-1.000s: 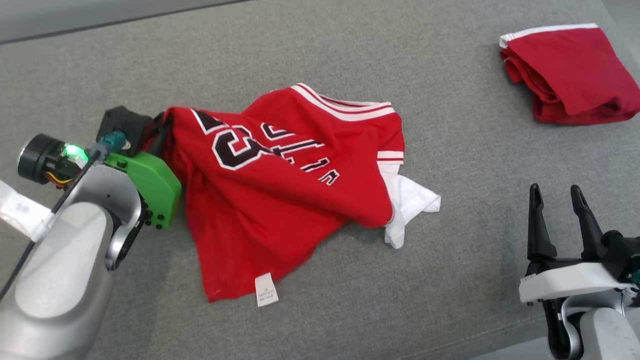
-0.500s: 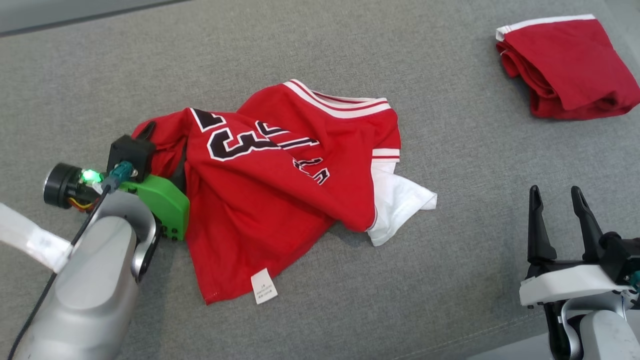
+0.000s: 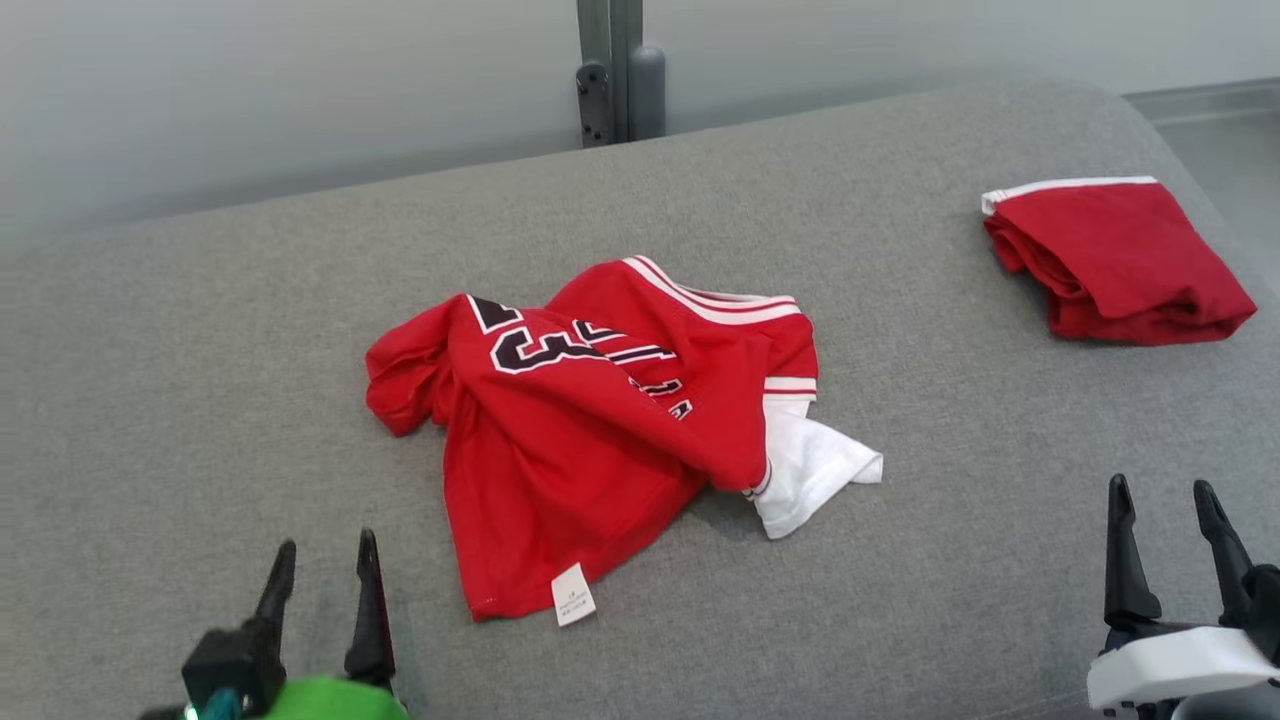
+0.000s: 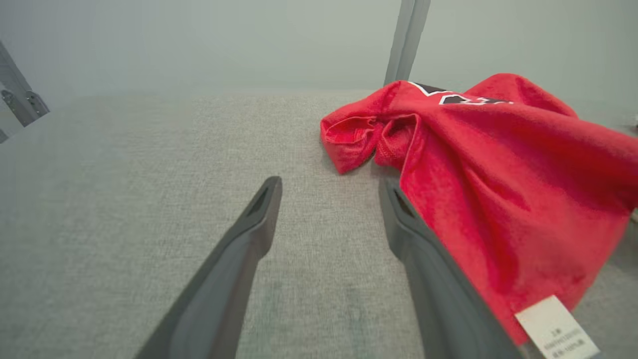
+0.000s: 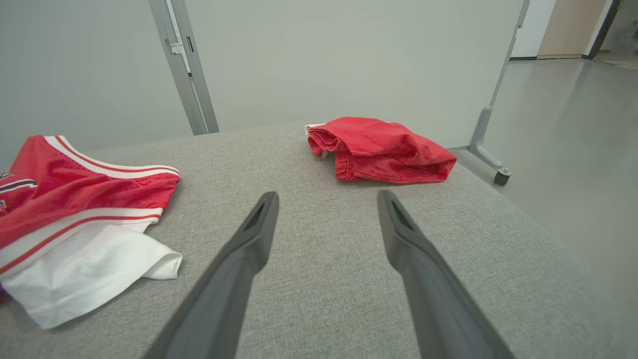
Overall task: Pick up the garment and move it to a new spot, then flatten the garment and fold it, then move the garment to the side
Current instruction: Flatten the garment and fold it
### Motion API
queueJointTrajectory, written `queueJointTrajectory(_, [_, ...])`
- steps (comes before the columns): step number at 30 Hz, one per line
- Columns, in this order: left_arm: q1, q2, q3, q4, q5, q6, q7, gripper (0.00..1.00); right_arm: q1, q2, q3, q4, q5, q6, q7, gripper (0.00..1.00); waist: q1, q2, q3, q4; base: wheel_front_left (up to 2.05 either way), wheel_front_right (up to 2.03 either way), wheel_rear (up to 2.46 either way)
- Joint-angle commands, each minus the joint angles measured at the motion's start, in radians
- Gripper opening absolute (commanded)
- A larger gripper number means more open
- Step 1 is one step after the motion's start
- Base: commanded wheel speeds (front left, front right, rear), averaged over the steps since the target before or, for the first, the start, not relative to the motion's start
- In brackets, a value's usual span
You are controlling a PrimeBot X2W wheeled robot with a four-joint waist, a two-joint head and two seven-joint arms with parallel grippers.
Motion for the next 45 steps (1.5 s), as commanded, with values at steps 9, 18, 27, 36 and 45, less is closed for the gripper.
queueJointTrajectory(9, [0.217, -0.079, 0.033, -0.147, 0.062, -0.017, -0.004, 1.00, 0.056, -0.002, -0.008, -0.005, -0.014, -0.001, -0.003, 1.00, 0.0001, 0.0000, -0.112, 0.064, 0.00, 0.00, 0.00])
queueJointTrajectory(18, [0.215, -0.120, 0.075, -0.139, 0.104, -0.072, -0.004, 1.00, 0.040, -0.002, 0.015, -0.001, -0.007, -0.001, -0.003, 1.00, 0.0001, 0.0000, -0.117, 0.043, 0.00, 0.00, 0.00])
queueJointTrajectory(27, [0.190, -0.147, 0.051, -0.068, 0.119, -0.139, -0.004, 1.00, 0.039, -0.002, 0.018, -0.004, -0.006, -0.001, -0.003, 1.00, 0.0001, 0.0000, -0.108, 0.016, 0.00, 0.00, 0.00])
queueJointTrajectory(36, [0.088, -0.174, -0.023, 0.127, 0.071, -0.194, 0.065, 1.00, 0.020, -0.002, 0.031, -0.002, 0.001, -0.001, -0.003, 1.00, 0.0001, 0.0000, -0.087, -0.008, 0.00, 0.00, 0.00])
queueJointTrajectory(45, [-0.003, -0.186, -0.025, 0.262, 0.041, -0.207, 0.031, 0.33, 0.020, -0.002, 0.031, 0.004, -0.001, -0.001, -0.003, 1.00, 0.0001, 0.0000, -0.077, -0.032, 0.00, 0.00, 0.00])
